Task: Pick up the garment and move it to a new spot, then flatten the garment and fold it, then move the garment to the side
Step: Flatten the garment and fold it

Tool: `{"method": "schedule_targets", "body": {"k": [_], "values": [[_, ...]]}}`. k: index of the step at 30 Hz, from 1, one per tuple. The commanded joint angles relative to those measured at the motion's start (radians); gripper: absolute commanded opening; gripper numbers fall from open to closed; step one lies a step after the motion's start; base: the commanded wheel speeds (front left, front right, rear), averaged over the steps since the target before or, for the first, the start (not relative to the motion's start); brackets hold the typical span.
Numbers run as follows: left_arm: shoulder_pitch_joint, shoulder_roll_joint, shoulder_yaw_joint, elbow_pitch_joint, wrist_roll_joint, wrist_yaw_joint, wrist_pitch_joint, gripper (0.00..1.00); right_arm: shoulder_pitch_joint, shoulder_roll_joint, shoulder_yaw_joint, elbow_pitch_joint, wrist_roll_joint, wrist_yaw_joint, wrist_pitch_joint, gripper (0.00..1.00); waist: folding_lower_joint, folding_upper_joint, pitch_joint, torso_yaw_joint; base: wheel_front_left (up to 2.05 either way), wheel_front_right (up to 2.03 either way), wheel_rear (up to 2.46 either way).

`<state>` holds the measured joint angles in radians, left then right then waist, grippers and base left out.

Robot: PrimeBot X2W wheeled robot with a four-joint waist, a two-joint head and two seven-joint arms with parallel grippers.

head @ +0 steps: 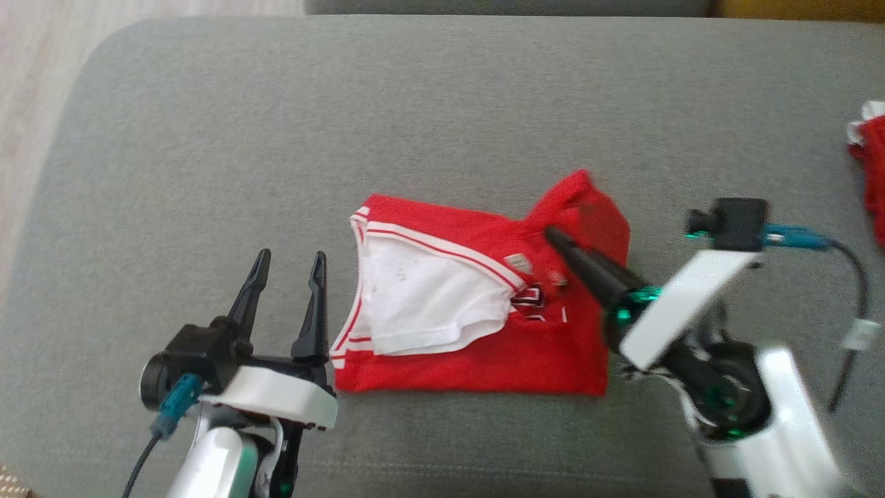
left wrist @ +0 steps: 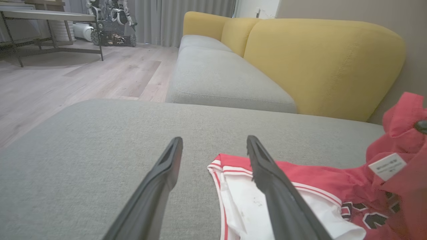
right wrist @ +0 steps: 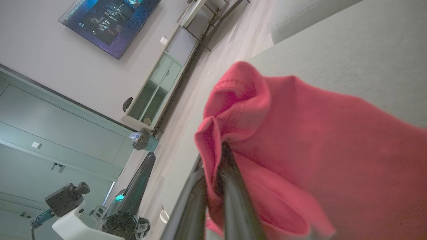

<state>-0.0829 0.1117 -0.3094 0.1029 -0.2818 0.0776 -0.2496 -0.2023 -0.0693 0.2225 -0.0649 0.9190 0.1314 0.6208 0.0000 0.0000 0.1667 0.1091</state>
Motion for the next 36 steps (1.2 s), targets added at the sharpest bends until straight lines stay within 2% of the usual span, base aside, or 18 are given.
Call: {"method": "schedule_targets", "body": {"k": [1, 11, 12, 18, 19, 20, 21, 29, 36], "values": [[-0.027, -0.002, 0.031, -0.026, 0.014, -0.005, -0.012, 1.0, -0.06, 0.016, 0.058, -0.003, 0.021, -0.001, -0.025, 0.0, 0.0, 0.0, 0.008, 0.024, 0.0, 0.0, 0.0], [-0.049, -0.014, 0.024, -0.026, 0.017, -0.01, -0.012, 1.0, -0.244, 0.019, 0.371, 0.255, 0.161, -0.001, -0.302, 0.0, 0.0, 0.0, 0.062, 0.081, 0.0, 0.0, 0.0], [-0.049, -0.014, 0.024, -0.026, 0.017, -0.01, -0.012, 1.0, -0.244, 0.019, 0.371, 0.255, 0.161, -0.001, -0.302, 0.0, 0.0, 0.0, 0.062, 0.081, 0.0, 0.0, 0.0], [-0.074, -0.027, 0.017, -0.022, 0.023, -0.014, -0.012, 1.0, -0.347, 0.019, 0.507, 0.428, 0.18, -0.001, -0.43, 0.0, 0.0, 0.0, 0.093, 0.098, 0.0, 0.0, 0.0], [-0.076, -0.029, 0.017, -0.021, 0.024, -0.014, -0.012, 1.0, -0.356, 0.019, 0.523, 0.45, 0.192, -0.001, -0.444, 0.12, 0.0, 0.0, 0.096, 0.098, 0.0, 0.0, 0.0], [-0.078, -0.031, 0.018, -0.02, 0.024, -0.014, -0.012, 1.0, -0.366, 0.019, 0.539, 0.468, 0.201, -0.001, -0.456, 0.81, 0.0, 0.0, 0.098, 0.098, 0.0, 0.0, 0.0], [-0.078, -0.032, 0.019, -0.019, 0.025, -0.014, -0.012, 1.0, -0.377, 0.019, 0.553, 0.483, 0.202, -0.001, -0.473, 1.0, 0.0, 0.0, 0.1, 0.096, 0.0, 0.0, 0.0], [-0.074, -0.034, 0.037, -0.011, 0.034, -0.019, -0.012, 1.0, -0.434, 0.009, 0.622, 0.48, 0.196, -0.001, -0.6, 1.0, 0.0, 0.0, 0.092, 0.058, 0.0, 0.0, 0.0], [-0.063, -0.031, 0.052, -0.011, 0.043, -0.018, -0.012, 1.0, -0.427, -0.11, 0.565, 0.407, 0.109, -0.001, -0.78, 1.0, 0.0, 0.0, 0.07, 0.018, 0.0, 0.0, 0.0]]}}
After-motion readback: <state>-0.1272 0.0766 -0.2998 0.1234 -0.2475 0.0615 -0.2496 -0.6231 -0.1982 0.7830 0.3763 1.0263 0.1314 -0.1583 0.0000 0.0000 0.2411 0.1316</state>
